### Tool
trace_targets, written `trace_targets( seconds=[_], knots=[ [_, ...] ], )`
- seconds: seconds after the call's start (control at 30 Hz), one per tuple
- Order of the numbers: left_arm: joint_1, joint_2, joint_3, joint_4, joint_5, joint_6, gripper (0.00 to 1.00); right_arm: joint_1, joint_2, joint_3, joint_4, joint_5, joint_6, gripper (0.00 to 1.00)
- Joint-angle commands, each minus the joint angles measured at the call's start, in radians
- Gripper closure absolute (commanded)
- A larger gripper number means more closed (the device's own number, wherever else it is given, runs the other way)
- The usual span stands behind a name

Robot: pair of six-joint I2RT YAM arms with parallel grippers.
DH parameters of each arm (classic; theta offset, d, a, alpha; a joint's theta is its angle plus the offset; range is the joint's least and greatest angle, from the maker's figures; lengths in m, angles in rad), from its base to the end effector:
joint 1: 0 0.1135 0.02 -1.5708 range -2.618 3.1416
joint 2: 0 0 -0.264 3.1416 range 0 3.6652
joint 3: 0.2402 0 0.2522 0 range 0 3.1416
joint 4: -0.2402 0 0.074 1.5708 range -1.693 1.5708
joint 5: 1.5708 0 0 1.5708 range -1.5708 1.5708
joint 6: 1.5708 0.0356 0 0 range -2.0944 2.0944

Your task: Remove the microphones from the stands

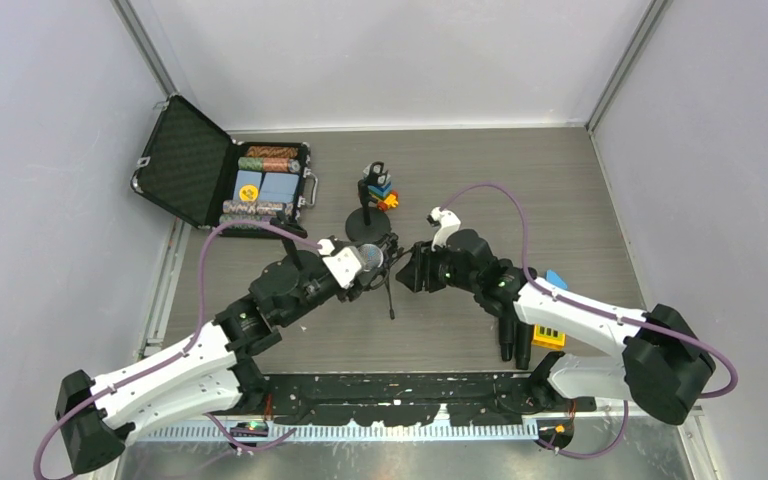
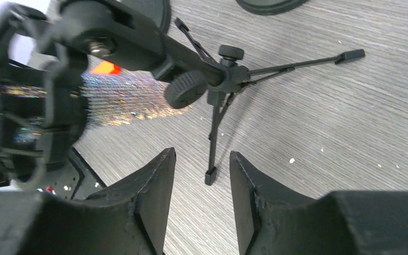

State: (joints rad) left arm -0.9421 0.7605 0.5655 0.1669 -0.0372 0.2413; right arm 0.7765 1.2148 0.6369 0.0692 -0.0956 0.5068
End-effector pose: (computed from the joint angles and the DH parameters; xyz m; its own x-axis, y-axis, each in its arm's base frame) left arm 0.1129 -0.1531 0.3038 0.1719 0.1697 -0.9704 0.7675 0.5944 0.2399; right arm 0.1842 0.1857 0.2241 -0.6712 0.0179 -0.7410 -0.4932 0.7354 0.4646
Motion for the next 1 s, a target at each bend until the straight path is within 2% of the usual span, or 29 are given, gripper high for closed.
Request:
trace_targets(
  seconds=[0.0, 0.17, 0.3, 0.43, 0.5, 0.57, 0.63, 0.83, 0.97],
  knots=[
    [0.004, 0.01, -0.024, 0.099, 0.018, -0.063, 1.0, -0.004, -0.071, -0.008, 0.136, -0.008, 0.056, 0.5],
    [0.005, -0.02, -0.071, 0.117, -0.024, -0.077, 1.0, -0.003, -0.132, -0.061, 0.267, 0.076, 0.146, 0.49],
    [0.005, -0.053, -0.078, 0.099, -0.041, -0.065, 1.0, -0.003, -0.167, -0.077, 0.348, 0.197, 0.301, 0.5],
    [0.005, -0.054, -0.071, 0.101, -0.014, -0.068, 1.0, 0.001, -0.088, -0.031, 0.425, 0.198, 0.457, 0.5],
    [0.005, -0.043, -0.059, 0.088, 0.0, -0.072, 1.0, 0.015, -0.017, 0.0, 0.48, 0.165, 0.495, 0.5],
    [0.005, -0.037, -0.051, 0.077, 0.014, -0.074, 1.0, 0.044, 0.043, 0.02, 0.527, 0.197, 0.509, 0.52],
    [0.005, -0.037, -0.051, 0.074, 0.019, -0.079, 1.0, 0.083, 0.094, 0.046, 0.513, 0.273, 0.486, 0.52],
    [0.005, -0.073, -0.069, 0.11, -0.035, -0.101, 1.0, 0.157, 0.159, 0.227, 0.111, 0.52, 0.359, 0.52],
    [0.005, -0.095, -0.075, 0.182, -0.123, -0.146, 1.0, 0.159, 0.15, 0.203, 0.104, 0.525, 0.263, 0.54]
  ],
)
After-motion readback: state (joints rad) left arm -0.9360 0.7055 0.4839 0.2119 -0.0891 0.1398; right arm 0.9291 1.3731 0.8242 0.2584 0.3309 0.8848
